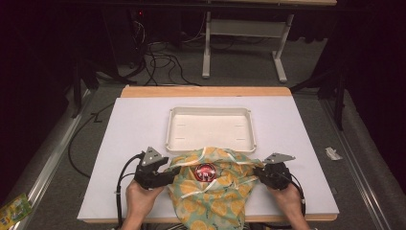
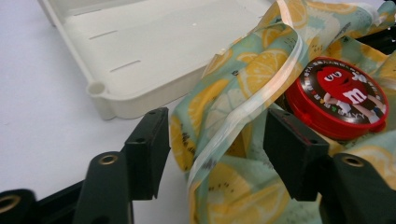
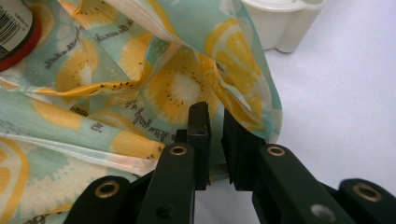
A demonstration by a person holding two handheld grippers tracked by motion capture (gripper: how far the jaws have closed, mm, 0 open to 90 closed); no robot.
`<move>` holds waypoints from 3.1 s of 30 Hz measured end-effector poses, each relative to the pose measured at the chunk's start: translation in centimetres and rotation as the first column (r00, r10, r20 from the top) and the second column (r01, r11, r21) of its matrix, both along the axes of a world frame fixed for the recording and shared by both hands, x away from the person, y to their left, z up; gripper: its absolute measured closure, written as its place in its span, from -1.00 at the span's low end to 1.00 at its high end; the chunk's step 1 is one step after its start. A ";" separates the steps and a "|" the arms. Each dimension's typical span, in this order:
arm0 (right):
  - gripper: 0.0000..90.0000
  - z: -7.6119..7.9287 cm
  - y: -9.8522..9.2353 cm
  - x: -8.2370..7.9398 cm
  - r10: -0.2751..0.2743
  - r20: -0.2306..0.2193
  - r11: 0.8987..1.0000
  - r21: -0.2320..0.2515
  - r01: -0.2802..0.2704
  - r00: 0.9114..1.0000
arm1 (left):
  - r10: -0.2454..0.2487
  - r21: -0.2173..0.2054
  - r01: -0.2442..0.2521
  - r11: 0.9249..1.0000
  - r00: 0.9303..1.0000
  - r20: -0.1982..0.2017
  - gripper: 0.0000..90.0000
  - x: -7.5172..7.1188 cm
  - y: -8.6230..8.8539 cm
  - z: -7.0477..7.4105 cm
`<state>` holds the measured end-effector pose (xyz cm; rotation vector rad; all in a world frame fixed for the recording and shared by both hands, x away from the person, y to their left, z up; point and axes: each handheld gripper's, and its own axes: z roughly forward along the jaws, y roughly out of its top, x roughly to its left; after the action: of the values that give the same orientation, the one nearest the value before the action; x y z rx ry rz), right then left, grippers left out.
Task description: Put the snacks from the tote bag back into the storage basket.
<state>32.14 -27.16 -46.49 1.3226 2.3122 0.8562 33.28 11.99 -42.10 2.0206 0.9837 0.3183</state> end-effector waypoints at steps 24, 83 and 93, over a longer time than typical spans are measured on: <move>0.81 0.2 -0.5 0.2 -0.010 0.007 1.000 0.009 0.010 1.000 | 0.086 0.199 -0.078 0.977 0.996 -0.032 -0.08 2.4 -2.3 -4.0; 1.00 2.7 3.8 2.2 0.169 0.077 0.984 0.034 -0.172 0.983 | -0.017 0.124 0.025 0.992 0.998 -0.067 0.90 2.1 0.6 -5.1; 1.00 1.7 3.3 3.8 0.092 0.036 0.994 0.048 -0.093 0.995 | -0.007 0.131 0.017 0.991 0.997 -0.075 0.90 2.4 0.7 -5.3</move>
<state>35.98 -23.88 -44.75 1.2193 2.3563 0.9630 35.72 12.69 -47.45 2.1708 1.0194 0.3104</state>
